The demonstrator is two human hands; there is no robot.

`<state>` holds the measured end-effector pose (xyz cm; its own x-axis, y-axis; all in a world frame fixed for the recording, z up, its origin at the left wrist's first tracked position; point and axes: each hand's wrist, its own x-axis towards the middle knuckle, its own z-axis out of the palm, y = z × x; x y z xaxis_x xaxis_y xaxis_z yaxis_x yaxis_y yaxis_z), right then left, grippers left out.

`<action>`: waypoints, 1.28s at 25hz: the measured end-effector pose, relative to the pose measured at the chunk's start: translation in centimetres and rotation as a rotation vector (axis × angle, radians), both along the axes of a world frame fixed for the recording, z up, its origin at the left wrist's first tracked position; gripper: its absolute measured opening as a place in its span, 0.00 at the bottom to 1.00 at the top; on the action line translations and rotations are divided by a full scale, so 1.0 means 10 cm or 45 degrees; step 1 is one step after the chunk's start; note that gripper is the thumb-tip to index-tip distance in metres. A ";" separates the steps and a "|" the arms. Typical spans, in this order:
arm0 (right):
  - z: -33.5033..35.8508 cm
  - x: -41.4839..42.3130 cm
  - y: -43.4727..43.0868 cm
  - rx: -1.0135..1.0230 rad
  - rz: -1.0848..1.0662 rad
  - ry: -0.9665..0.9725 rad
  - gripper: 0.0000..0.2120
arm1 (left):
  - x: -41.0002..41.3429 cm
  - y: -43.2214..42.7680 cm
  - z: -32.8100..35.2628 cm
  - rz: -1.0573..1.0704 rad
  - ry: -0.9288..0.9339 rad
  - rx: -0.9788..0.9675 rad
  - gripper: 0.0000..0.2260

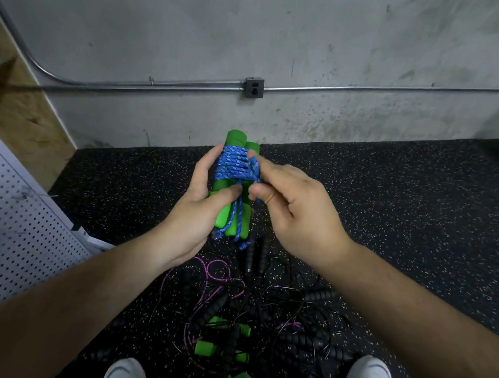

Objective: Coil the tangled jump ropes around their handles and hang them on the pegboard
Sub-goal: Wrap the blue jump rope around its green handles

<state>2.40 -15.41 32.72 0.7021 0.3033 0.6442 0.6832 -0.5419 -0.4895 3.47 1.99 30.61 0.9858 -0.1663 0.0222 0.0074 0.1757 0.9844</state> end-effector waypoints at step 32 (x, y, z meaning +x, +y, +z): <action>-0.29 0.00 -0.15 0.147 -0.067 0.269 0.04 | 0.04 0.00 -0.04 -0.203 0.092 -0.028 0.41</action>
